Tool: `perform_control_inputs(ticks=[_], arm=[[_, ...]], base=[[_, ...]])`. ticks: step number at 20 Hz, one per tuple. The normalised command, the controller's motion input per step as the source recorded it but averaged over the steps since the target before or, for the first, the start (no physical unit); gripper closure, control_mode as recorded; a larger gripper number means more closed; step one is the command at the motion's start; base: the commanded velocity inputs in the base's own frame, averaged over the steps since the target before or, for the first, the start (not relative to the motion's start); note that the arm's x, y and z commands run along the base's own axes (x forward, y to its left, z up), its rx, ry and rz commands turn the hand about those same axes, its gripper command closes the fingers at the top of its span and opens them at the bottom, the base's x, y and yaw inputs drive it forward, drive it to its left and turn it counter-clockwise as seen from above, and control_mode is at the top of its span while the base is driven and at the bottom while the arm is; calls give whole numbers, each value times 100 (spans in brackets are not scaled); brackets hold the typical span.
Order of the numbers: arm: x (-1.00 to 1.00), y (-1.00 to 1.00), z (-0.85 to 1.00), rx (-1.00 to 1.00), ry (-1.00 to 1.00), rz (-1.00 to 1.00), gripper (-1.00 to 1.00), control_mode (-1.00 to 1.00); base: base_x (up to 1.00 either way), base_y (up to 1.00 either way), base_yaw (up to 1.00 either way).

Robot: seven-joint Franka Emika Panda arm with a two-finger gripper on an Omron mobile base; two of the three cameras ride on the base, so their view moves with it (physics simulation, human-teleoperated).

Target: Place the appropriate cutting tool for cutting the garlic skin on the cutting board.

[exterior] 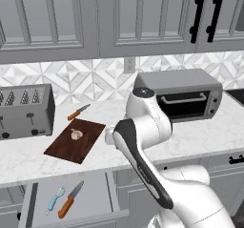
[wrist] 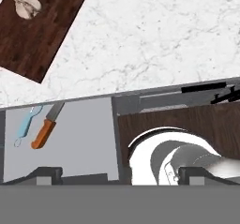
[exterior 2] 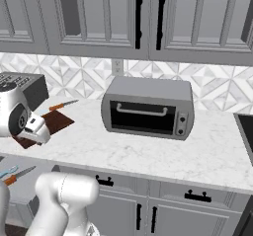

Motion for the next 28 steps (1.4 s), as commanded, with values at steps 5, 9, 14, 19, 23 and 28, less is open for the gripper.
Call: perform_control_inputs(ticks=[5, 9, 14, 19, 23, 28], arm=[[-13, 100, -100, 1, 18, -26, -100, -100], [-8, 100, -71, 0, 11, -28, -100, -100], [-4, 100, -66, -9, 0, -21, -100, -100], [1, 80, -53, -11, 0, -4, -100, -100], [23, 5, -18, 0, 18, 13, -100, -100], [32, 30, -26, -5, 32, 27, -100, -100]], base=[[0, 0, 0], [0, 0, 0], [0, 0, 0], [0, 0, 0], [0, 0, 0], [0, 0, 0]])
